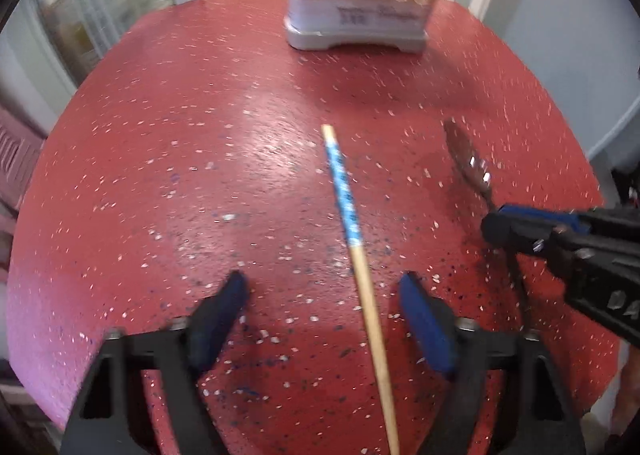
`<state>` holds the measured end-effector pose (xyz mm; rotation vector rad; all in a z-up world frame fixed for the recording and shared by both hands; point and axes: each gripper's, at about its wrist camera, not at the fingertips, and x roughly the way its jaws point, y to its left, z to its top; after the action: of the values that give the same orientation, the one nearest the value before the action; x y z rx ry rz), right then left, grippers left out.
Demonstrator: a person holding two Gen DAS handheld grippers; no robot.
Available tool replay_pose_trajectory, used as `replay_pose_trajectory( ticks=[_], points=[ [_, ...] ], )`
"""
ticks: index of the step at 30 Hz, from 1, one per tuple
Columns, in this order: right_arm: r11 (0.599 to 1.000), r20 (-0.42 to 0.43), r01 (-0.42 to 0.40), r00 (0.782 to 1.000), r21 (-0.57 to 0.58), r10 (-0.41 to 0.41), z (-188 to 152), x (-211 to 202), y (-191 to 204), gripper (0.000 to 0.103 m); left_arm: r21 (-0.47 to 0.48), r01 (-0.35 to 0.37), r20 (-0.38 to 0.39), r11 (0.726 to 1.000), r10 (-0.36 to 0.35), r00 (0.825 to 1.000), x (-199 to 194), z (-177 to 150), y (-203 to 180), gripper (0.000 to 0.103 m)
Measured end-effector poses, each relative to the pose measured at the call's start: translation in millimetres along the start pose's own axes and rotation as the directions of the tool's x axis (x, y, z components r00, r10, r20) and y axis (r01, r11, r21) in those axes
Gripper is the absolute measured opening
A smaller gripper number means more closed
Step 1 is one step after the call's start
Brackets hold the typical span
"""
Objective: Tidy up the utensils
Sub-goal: 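Grasp the clear spoon handle with the right tool while the left tool grasps the blue chopstick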
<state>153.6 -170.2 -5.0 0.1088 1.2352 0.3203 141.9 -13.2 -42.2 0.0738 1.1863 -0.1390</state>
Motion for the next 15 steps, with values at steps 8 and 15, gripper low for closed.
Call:
replay_pose_trajectory(
  ticks=[8,15],
  points=[
    [0.998,0.015,-0.055,0.998,0.013,0.055,-5,-13,-10,0.012,0.074,0.043,-0.086,0.996,-0.037,0.996,2,15,-12,0.071],
    [0.996,0.036,-0.089,0.995,0.017,0.089,-6,-25,-16,0.012,0.094,0.080,-0.153,0.992,-0.065,0.986,8,33,-19,0.035]
  ],
)
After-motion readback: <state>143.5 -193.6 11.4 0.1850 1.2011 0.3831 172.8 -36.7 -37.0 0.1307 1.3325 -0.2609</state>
